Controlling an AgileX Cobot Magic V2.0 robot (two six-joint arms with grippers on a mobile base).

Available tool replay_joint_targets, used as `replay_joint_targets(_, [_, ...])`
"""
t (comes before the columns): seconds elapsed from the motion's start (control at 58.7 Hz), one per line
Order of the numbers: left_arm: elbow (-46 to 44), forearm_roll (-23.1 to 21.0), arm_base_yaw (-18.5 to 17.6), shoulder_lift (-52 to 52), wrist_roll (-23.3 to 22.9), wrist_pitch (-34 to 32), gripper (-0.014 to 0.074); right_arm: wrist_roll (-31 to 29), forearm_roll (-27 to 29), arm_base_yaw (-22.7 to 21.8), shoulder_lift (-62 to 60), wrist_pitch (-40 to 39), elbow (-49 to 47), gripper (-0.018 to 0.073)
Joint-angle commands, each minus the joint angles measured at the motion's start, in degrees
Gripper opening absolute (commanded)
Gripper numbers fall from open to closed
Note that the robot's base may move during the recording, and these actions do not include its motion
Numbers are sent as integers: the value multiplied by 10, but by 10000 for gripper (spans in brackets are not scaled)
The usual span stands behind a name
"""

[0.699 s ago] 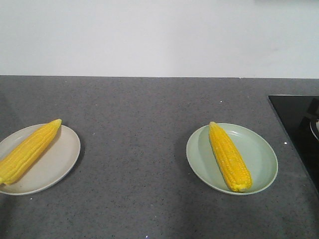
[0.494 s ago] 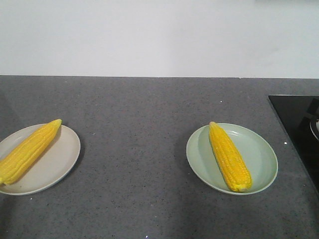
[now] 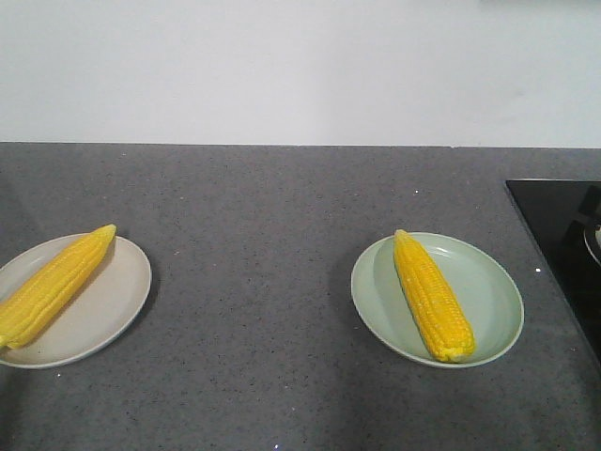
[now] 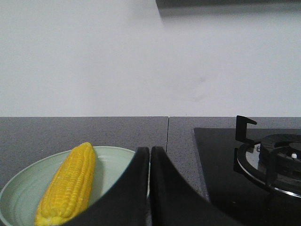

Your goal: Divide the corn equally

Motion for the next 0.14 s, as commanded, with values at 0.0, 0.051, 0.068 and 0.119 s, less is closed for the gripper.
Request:
replay_joint_targets(0.0, [-13,0,2,8,-3,-40,-6,-5,-7,-3,-3,-48,9,-2])
replay_joint_targets(0.051, [-13,0,2,8,-3,-40,-6,-5,-7,-3,-3,-48,9,-2])
replay_joint_targets(0.068, [-13,0,2,8,-3,-40,-6,-5,-7,-3,-3,-48,9,-2])
replay_joint_targets(0.119, [-13,0,2,8,-3,-40,-6,-5,-7,-3,-3,-48,9,-2])
